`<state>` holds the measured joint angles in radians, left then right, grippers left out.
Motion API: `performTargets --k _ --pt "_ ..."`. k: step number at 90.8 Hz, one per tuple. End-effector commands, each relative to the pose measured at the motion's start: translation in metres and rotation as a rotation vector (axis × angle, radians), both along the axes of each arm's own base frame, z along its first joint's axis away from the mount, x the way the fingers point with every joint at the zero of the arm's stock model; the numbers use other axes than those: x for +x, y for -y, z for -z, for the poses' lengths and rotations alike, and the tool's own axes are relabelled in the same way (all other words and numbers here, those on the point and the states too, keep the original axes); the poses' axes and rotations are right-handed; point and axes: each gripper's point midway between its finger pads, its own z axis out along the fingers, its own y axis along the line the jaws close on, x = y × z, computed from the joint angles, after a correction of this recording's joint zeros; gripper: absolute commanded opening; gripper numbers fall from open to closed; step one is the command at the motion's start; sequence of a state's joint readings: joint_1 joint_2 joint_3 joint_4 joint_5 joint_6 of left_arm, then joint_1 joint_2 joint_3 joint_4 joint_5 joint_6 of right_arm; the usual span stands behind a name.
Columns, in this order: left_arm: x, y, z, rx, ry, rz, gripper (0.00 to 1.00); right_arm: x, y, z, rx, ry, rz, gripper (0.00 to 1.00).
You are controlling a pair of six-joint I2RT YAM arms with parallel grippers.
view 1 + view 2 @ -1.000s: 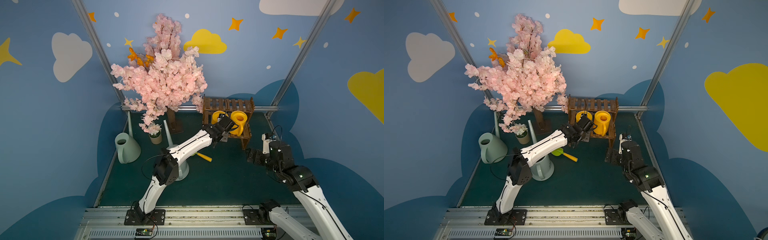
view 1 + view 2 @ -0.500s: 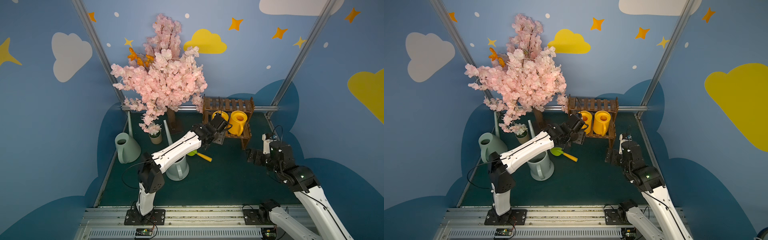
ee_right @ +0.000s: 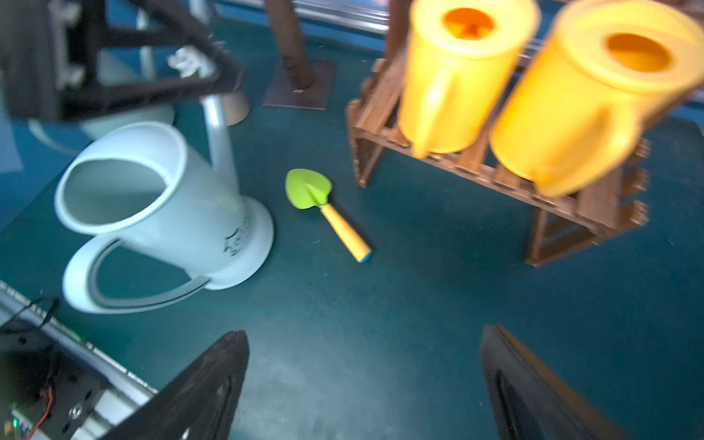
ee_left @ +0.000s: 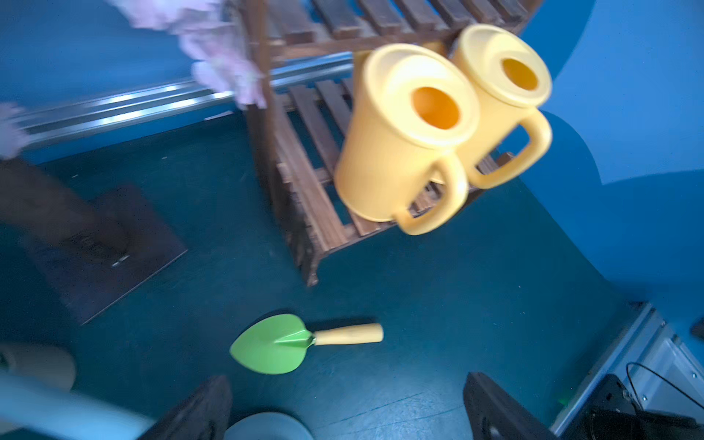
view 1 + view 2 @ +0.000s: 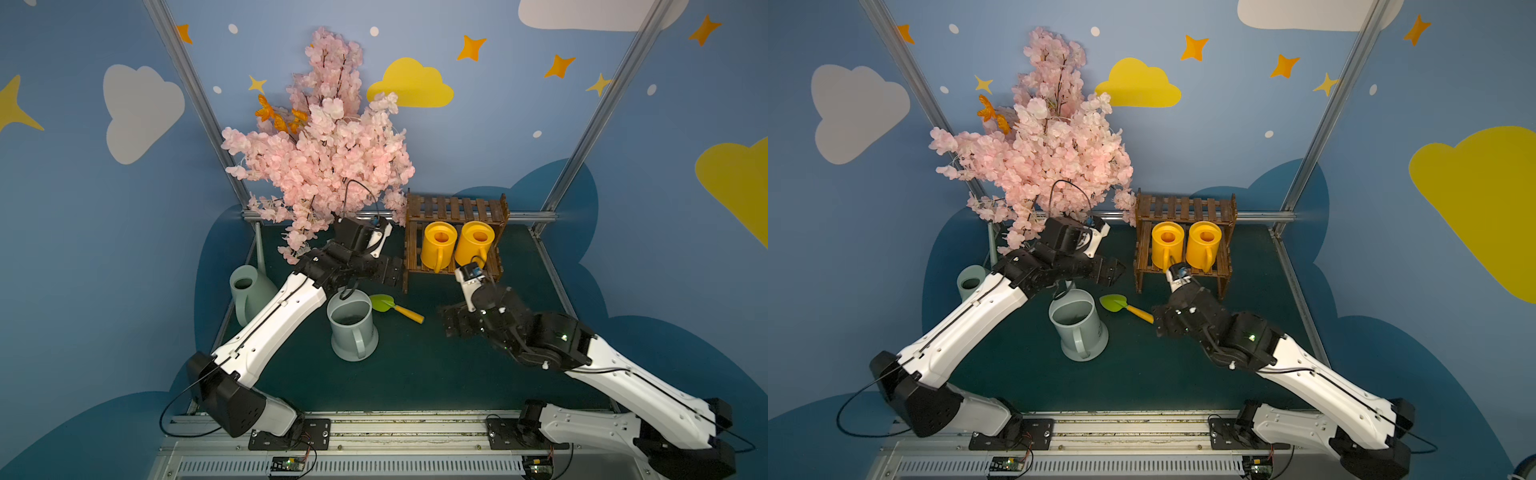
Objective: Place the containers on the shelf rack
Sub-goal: 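Pick up a container from the center of the board.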
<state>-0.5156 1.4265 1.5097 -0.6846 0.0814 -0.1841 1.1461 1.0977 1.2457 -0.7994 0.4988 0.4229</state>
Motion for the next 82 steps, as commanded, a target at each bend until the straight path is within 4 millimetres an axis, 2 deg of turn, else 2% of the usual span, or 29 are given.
performTargets --k 1,7,13,21,34,44,65,82 --pt "-0.01 -0.03 -0.033 -0.083 0.069 0.017 1.0 -0.018 -0.053 -0.002 -0.042 0.096 -0.053 0.97" --pt "-0.007 -0.056 -0.035 -0.1 0.073 -0.039 1.0 -0.036 -0.089 0.009 -0.068 0.078 -0.13 0.97" --pt "-0.008 -0.07 -0.039 -0.134 0.069 -0.052 1.0 -0.047 -0.114 0.022 -0.076 0.037 -0.162 0.97" --pt "-0.009 -0.082 -0.04 -0.148 0.068 -0.073 1.0 -0.056 -0.14 0.034 -0.069 -0.015 -0.205 0.98" --pt "-0.012 -0.089 -0.038 -0.154 0.068 -0.085 1.0 -0.062 -0.168 0.049 -0.078 -0.044 -0.27 0.98" --pt "-0.015 -0.092 -0.037 -0.15 0.072 -0.094 1.0 -0.064 -0.177 0.06 -0.088 -0.072 -0.278 0.98" --pt "-0.017 -0.097 -0.032 -0.144 0.076 -0.113 1.0 -0.062 -0.181 0.073 -0.096 -0.106 -0.269 0.98" --pt "-0.016 -0.1 -0.031 -0.137 0.089 -0.129 1.0 -0.045 -0.183 0.093 -0.139 -0.118 -0.218 0.98"
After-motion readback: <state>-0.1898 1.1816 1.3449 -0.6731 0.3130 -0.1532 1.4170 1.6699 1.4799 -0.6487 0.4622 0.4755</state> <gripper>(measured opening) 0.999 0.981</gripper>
